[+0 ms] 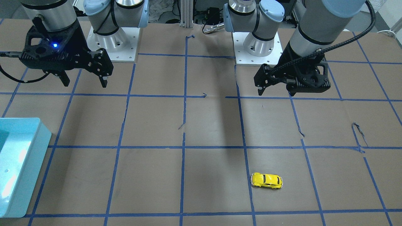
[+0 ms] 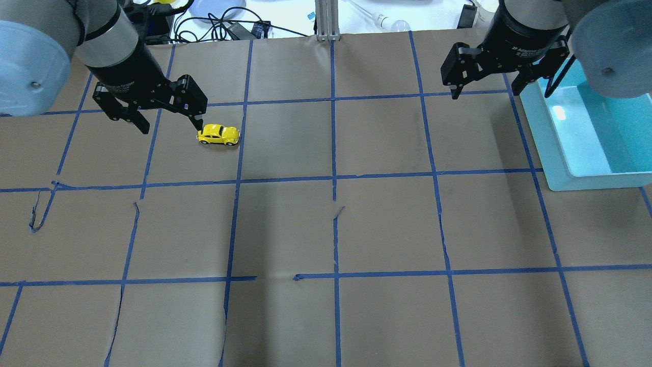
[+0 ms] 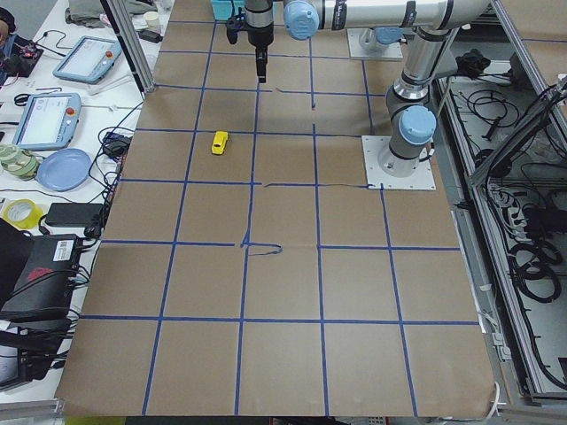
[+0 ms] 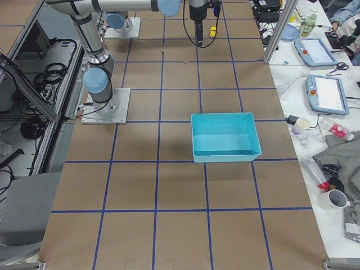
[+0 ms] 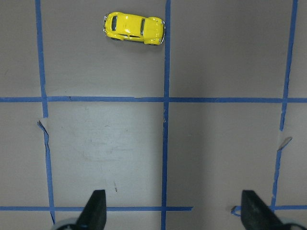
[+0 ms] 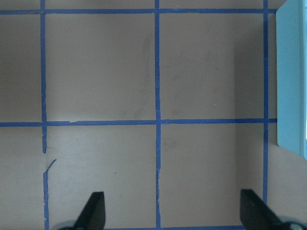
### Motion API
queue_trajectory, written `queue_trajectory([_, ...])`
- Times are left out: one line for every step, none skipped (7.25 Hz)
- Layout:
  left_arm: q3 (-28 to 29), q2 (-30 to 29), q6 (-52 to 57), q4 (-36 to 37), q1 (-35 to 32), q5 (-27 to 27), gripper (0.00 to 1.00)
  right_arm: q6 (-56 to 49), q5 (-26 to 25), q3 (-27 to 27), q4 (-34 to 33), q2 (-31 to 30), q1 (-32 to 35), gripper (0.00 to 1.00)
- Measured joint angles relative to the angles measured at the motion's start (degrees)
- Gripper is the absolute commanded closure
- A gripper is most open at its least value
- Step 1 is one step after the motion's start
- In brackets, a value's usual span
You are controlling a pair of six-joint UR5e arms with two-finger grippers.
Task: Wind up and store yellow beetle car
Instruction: 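Lower the left gripper toward the yellow beetle car and open it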
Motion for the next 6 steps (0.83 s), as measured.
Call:
queue_trajectory([0.07,-0.01,0.19,-0.11,0.10,0.04,0.00,0.00,0.00,0.00,0.00,0.00,0.00,0.00])
queue_trajectory([0.28,-0.05,0.29,-0.49,0.19,0.05,0.00,0.00,0.00,0.00,-0.01,0.00,0.00,0.00])
queue_trajectory([0.43,-0.07,0.33,-0.69,0.23,0.03,0.00,0.00,0.00,0.00,-0.05,0.00,0.00,0.00])
queue_trajectory([0.51,-0.01,0.34,-0.75,0.25,0.04,0.00,0.02,0.00,0.00,-0.07,0.00,0.00,0.00])
queue_trajectory([0.56,0.07,0.34,-0.78,0.25,0.07,0.00,0.06,0.00,0.00,-0.08,0.00,0.00,0.00])
queue_trajectory([0.59,0.14,0.34,-0.81,0.21,0.07,0.00,0.08,0.00,0.00,-0.08,0.00,0.00,0.00])
